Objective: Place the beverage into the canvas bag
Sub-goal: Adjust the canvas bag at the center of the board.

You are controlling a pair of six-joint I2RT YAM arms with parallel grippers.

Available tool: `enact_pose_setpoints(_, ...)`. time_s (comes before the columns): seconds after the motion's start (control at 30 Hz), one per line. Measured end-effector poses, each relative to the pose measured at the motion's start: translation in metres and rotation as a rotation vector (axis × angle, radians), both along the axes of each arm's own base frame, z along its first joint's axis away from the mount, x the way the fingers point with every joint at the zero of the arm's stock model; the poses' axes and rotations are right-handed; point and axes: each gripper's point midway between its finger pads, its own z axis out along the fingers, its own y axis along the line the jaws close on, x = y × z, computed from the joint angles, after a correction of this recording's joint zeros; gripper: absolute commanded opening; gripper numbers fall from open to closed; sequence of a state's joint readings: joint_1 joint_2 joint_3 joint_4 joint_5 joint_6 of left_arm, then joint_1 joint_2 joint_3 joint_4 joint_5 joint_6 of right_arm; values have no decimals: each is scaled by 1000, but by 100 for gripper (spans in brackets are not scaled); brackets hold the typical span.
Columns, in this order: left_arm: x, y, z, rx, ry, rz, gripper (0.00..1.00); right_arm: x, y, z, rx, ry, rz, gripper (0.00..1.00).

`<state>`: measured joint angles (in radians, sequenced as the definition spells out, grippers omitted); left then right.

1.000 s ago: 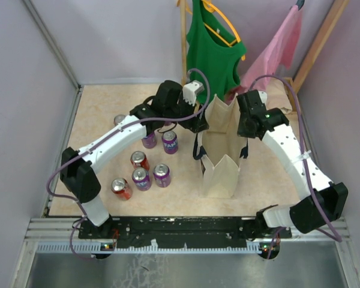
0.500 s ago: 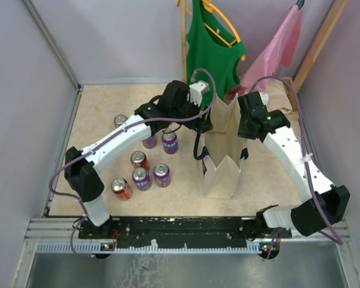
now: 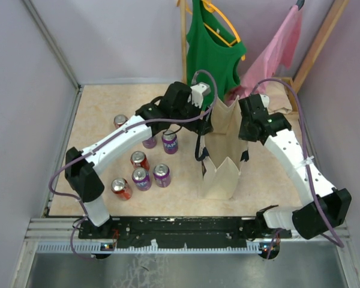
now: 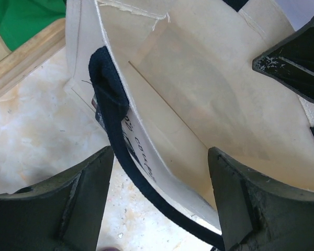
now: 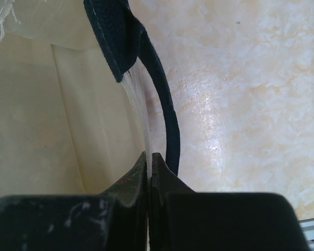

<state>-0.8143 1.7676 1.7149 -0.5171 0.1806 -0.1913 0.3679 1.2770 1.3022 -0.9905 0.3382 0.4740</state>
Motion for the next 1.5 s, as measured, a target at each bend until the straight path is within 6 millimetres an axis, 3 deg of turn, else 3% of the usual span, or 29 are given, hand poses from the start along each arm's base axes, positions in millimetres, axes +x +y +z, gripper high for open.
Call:
enact_pose_setpoints(0.2,-3,-6,-11,12,27,4,73,0,0,0,0,0,-1,0)
enact_pose_setpoints(0.27,-3,-7,-17,20,38,5,57,-1,0,-1,0,1,-1,0)
enact_pose_setpoints(0.4,-2,-8,-23,34,42,22,6,-3,-2,-1,2,-3,-4,0)
enact_pose_setpoints(0.43,-1,-6,-24,42,39,29,0,-5,-3,-2,1,1,-4,0)
enact_pose_setpoints(0.57,4,1,-29,78,13,55,0,-6,-3,-1,4,0,-9,0)
enact_pose_setpoints(0.77,7,24,-15,135,-73,81,0,-14,-7,-4,-6,19,-12,0)
enact_pose_setpoints(0.93,17,61,-5,170,-116,139,0,-21,-16,-6,-50,46,-31,0)
enact_pose_setpoints(1.03,35,98,-10,201,-108,215,0,-23,-22,-7,-65,57,-42,0)
enact_pose_setpoints(1.17,44,128,-24,241,-88,272,0,-23,-35,-6,-73,65,-76,0)
enact_pose_setpoints(1.33,30,133,-34,261,-82,250,0,-18,-57,4,-83,55,-114,0)
enact_pose_setpoints(1.5,25,137,-26,245,-112,244,0,-17,-76,8,-96,61,-132,0)
